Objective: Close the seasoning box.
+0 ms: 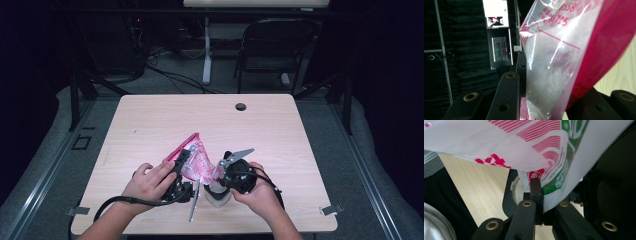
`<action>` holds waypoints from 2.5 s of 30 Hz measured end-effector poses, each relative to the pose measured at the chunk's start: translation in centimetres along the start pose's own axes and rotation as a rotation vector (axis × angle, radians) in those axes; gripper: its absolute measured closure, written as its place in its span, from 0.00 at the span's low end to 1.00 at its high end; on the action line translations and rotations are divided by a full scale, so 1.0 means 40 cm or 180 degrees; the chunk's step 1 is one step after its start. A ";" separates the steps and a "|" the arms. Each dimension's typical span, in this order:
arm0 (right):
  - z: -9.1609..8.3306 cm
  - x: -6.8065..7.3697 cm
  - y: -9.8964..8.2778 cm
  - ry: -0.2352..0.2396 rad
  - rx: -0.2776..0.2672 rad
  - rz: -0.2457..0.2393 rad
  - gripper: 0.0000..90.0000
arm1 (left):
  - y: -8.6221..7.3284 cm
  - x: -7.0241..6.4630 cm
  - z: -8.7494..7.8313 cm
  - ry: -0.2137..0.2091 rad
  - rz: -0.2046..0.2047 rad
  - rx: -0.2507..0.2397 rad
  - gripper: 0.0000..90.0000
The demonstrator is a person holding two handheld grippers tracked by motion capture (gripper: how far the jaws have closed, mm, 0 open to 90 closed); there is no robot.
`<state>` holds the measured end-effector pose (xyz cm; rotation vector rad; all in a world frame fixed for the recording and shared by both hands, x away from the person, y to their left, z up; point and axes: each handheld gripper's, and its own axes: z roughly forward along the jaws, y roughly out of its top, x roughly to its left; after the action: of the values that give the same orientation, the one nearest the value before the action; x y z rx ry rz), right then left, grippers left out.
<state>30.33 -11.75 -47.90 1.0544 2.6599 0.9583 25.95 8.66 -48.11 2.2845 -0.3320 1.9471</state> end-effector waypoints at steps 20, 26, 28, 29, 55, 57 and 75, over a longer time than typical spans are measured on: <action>0.003 0.001 -0.001 -0.0004 0.0002 -0.0003 1.00 | 0.006 0.005 -0.004 -0.0001 0.0021 -0.0016 0.83; 0.004 -0.001 -0.003 -0.0013 -0.0011 -0.0008 1.00 | 0.009 0.006 -0.005 0.0000 0.0032 -0.0028 0.83; 0.005 -0.002 -0.004 -0.0008 -0.0028 -0.0002 1.00 | 0.009 0.005 -0.005 -0.0033 0.0009 -0.0021 0.83; 0.005 -0.002 -0.004 -0.0007 -0.0023 0.0002 1.00 | 0.009 0.005 -0.005 -0.0039 0.0007 -0.0018 0.83; 0.007 -0.001 -0.004 -0.0024 -0.0017 0.0007 1.00 | 0.013 0.012 -0.005 -0.0005 0.0040 -0.0055 0.84; 0.007 -0.001 -0.004 -0.0025 -0.0016 0.0006 1.00 | 0.013 0.012 -0.004 -0.0006 0.0042 -0.0054 0.84; 0.008 0.000 -0.003 -0.0035 -0.0015 -0.0002 1.00 | 0.013 0.010 -0.006 -0.0026 0.0000 -0.0056 0.84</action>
<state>30.35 -11.64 -48.22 1.0547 2.6477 0.9553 25.65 8.18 -47.69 2.2822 -0.3486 1.9276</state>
